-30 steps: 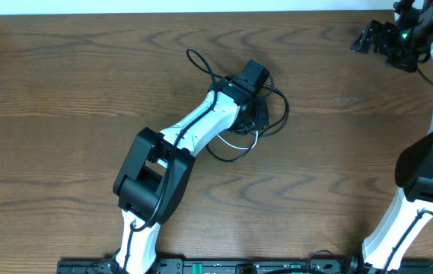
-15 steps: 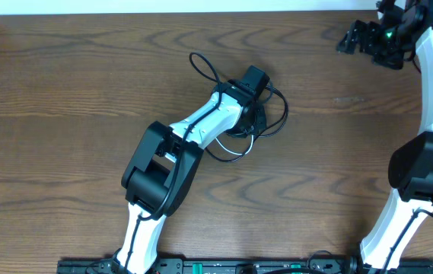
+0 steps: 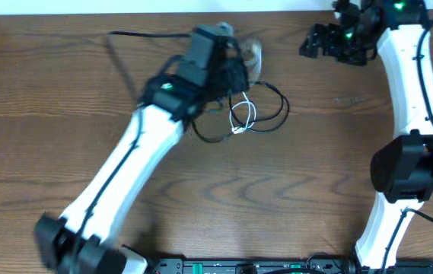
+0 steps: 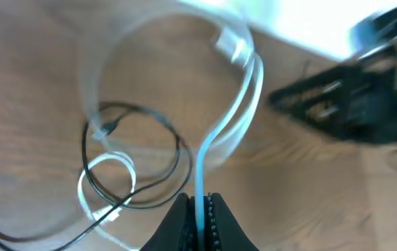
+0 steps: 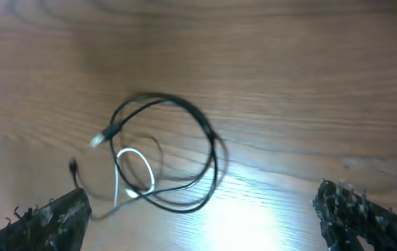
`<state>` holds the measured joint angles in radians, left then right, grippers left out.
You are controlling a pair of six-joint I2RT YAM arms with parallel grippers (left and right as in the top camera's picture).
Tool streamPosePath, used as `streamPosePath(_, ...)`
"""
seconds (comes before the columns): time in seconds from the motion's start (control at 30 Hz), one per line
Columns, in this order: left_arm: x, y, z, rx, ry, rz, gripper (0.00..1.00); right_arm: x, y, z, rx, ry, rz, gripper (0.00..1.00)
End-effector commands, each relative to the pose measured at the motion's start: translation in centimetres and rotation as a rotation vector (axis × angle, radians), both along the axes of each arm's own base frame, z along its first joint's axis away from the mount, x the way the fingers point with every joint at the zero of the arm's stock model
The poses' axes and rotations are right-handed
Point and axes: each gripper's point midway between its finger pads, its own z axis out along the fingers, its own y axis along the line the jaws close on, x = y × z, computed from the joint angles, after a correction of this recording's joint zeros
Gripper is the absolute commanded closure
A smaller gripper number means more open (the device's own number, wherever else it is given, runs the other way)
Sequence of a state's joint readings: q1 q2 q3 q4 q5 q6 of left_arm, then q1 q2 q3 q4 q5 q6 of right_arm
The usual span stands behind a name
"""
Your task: Untangle cables
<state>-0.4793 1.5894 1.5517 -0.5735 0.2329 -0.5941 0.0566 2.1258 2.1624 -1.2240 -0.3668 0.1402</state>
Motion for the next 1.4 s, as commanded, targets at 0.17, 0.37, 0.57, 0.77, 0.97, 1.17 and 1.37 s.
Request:
streamPosePath(0.17, 1.4, 4.6, 6.9, -0.075, -0.196, 0.101, 0.92, -0.6, 4.5, 0.0, 0.008, -0.018, 0.098, 0.01)
streamPosePath(0.37, 2.2, 6.2, 12.0, -0.197, -0.33, 0.135, 0.93, -0.8, 5.7, 0.2, 0.041, -0.021, 0.126, 0.01)
streamPosePath(0.57, 1.9, 7.3, 18.2, -0.385, -0.471, 0.123, 0.93, -1.2, 7.1, 0.8, 0.095, -0.044, 0.211, 0.01)
streamPosePath(0.77, 0.5, 8.2, 22.0, -0.445, -0.546, 0.093, 0.92, -2.0, 9.0, 1.7, 0.159, -0.099, 0.363, 0.01)
streamPosePath(0.97, 0.9, 9.9, 22.0, -0.457, -0.535, 0.14, 0.93, -4.6, 13.7, 5.0, 0.375, -0.281, 0.714, 0.01)
streamPosePath(1.17, 1.0, 12.4, 24.9, -0.623, -0.547, 0.182, 0.93, -5.2, 15.0, 5.3, 0.38, -0.317, 0.78, 0.01)
streamPosePath(1.37, -1.0, 11.9, 29.4, -0.766, -0.62, 0.063, 0.92, -5.2, 15.0, 5.3, 0.377, -0.326, 0.787, 0.01)
